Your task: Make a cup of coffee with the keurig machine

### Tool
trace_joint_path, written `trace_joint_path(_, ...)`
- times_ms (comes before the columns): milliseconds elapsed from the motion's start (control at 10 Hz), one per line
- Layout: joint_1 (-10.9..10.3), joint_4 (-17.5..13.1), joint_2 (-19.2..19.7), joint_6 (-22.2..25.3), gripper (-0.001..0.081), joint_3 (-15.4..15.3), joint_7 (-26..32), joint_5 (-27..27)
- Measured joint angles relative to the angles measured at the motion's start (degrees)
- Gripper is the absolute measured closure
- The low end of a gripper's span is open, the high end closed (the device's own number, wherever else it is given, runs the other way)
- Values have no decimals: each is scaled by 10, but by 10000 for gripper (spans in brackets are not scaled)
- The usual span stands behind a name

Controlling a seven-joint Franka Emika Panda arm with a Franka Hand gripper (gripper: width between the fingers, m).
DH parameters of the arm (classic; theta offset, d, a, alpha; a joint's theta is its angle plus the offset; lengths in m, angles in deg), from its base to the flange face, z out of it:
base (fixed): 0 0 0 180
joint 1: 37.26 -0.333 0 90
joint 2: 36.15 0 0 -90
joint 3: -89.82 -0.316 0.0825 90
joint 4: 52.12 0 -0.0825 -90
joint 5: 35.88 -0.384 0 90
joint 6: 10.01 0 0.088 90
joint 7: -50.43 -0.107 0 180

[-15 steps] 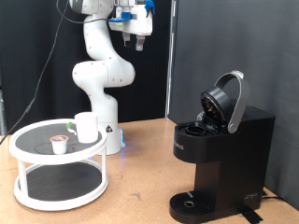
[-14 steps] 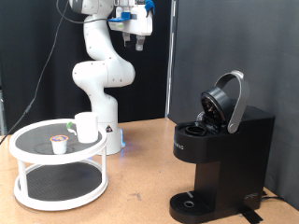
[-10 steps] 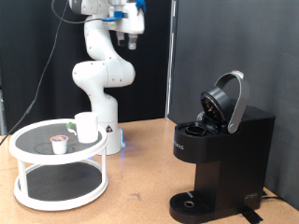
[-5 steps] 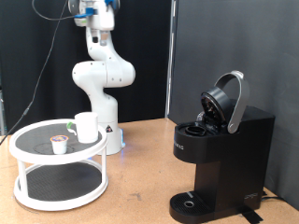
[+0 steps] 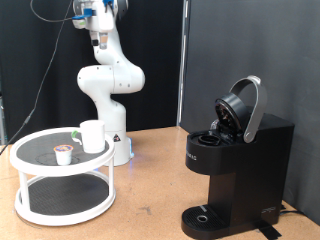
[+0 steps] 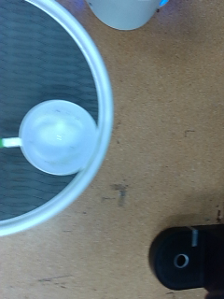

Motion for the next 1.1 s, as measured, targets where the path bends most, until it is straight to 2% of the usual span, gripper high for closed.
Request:
trace_joint_path(400,24,-19,4,3,-2,57,49,42)
trace_joint_path(600,28,-36,6,10,-2,82,73,53)
trace_joint_path(900,29,-48,6,27,-2,101,107,70)
trace_joint_path(1100,29,-50,6,33,-2,103,111,72)
